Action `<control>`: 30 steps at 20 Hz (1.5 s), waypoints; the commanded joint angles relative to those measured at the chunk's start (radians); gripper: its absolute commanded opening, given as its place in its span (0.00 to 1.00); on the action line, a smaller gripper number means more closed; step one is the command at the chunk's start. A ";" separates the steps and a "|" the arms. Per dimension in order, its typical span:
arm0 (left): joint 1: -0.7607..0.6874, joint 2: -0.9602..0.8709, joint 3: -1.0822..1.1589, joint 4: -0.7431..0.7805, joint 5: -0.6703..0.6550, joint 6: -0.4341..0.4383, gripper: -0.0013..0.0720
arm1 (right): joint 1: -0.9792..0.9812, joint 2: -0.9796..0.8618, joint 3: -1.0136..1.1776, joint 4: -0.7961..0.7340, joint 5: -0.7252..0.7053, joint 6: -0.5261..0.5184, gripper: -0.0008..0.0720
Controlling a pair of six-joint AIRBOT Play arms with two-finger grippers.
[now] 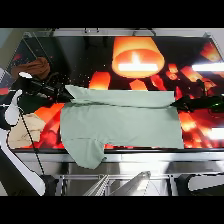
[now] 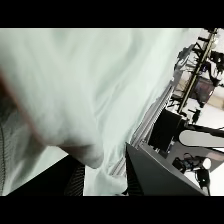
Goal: Fold the shirts.
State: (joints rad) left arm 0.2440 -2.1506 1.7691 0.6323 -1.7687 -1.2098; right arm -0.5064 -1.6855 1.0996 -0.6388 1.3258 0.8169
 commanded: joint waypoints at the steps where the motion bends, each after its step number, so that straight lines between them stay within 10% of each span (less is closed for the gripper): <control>1: 0.021 0.061 -0.010 0.005 -0.089 -0.044 0.36 | -0.074 0.081 0.031 -0.082 0.143 0.080 0.46; 7: 0.162 0.491 -0.475 0.122 0.117 0.051 0.36 | -0.284 0.259 -0.127 -0.329 0.121 0.080 0.46; 11: 0.230 0.851 -0.960 0.056 0.312 0.109 0.36 | -0.310 0.264 -0.340 -0.395 0.085 0.081 0.65; 18: 0.257 1.127 -1.347 0.112 0.349 0.098 0.37 | -0.176 0.263 -0.517 -0.407 -0.061 0.081 0.64; 19: 0.258 1.148 -1.374 0.132 0.352 0.097 0.39 | -0.135 0.263 -0.517 -0.405 -0.076 0.081 0.62; 21: 0.257 1.186 -1.411 0.192 0.368 0.053 0.41 | -0.069 0.263 -0.515 -0.405 -0.089 0.082 0.08; 30: 0.257 1.105 -1.424 0.222 0.382 0.019 0.41 | -0.042 0.263 -0.480 -0.386 -0.103 0.088 0.04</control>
State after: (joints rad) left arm 0.5003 -0.9836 0.3500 0.8391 -1.3899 -1.1778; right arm -0.5545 -1.4231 0.6128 -1.0382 1.3430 0.9016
